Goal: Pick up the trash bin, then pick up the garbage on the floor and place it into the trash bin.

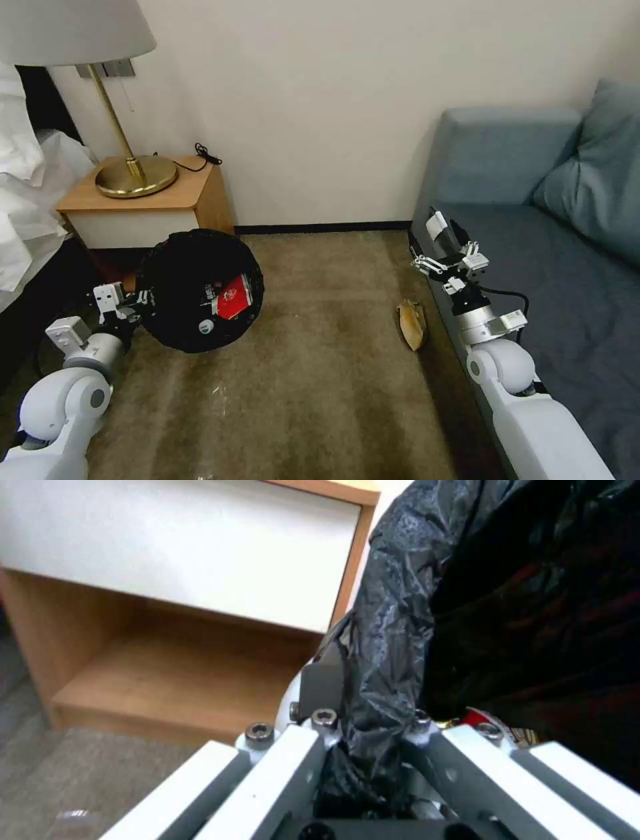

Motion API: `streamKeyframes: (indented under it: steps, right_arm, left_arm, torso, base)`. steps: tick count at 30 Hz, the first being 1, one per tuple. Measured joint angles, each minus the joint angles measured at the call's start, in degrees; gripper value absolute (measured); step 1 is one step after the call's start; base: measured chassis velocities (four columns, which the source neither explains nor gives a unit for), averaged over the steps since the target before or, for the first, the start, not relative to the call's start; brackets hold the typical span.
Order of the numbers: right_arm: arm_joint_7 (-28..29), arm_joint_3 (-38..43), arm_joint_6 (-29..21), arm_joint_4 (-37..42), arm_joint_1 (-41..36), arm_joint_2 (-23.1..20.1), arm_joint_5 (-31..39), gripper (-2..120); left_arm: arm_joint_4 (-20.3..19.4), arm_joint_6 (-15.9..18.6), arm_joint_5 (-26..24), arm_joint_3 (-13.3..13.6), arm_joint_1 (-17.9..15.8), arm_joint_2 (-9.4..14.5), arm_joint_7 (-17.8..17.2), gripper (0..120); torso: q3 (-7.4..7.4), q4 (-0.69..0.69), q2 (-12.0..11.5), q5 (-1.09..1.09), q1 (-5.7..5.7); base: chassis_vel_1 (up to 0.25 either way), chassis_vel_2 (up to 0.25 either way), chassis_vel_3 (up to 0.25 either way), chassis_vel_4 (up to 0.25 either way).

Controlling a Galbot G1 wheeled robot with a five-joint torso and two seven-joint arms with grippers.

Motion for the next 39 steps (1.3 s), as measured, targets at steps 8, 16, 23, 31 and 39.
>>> streamKeyframes:
  steps: [8,16,23,31,39]
  right_arm:
    - [4.21,-0.64,-4.35,0.45,1.65,-5.48,1.48,100]
    - [17.64,-12.38,-25.75,1.98,7.11,-19.82,17.29,100]
    - [35.74,-23.30,-49.33,-0.16,17.93,-22.93,37.65,100]
    - [42.68,-38.74,-58.74,-20.54,36.29,-14.83,40.46,100]
    - [41.10,-41.87,-61.18,-33.24,40.58,-10.26,36.36,100]
  left_arm:
    - [0.34,-0.07,-0.26,-0.02,-0.25,0.27,0.23,2]
    - [0.48,-0.36,0.12,0.25,-0.74,-0.06,1.04,2]
    - [0.74,-0.36,0.70,1.60,-2.16,-0.70,1.31,2]
    - [0.85,-0.66,1.01,1.40,-1.51,-1.07,1.75,2]
    - [0.55,-0.80,1.83,1.87,-1.11,-1.23,1.92,2]
  torso:
    - [-0.01,0.01,0.00,-0.01,0.00]
    - [0.00,-0.01,0.00,0.00,0.00]
    - [-0.01,-0.04,0.00,-0.01,0.00]
    - [0.01,0.05,0.00,-0.01,0.00]
    - [0.01,0.00,0.00,-0.02,0.00]
  base:
    - [-0.048,0.057,0.054,-0.065]
    - [0.000,0.000,0.000,0.000]
    - [0.000,0.000,0.000,0.000]
    - [0.000,0.000,0.000,0.000]
    - [0.000,0.000,0.000,0.000]
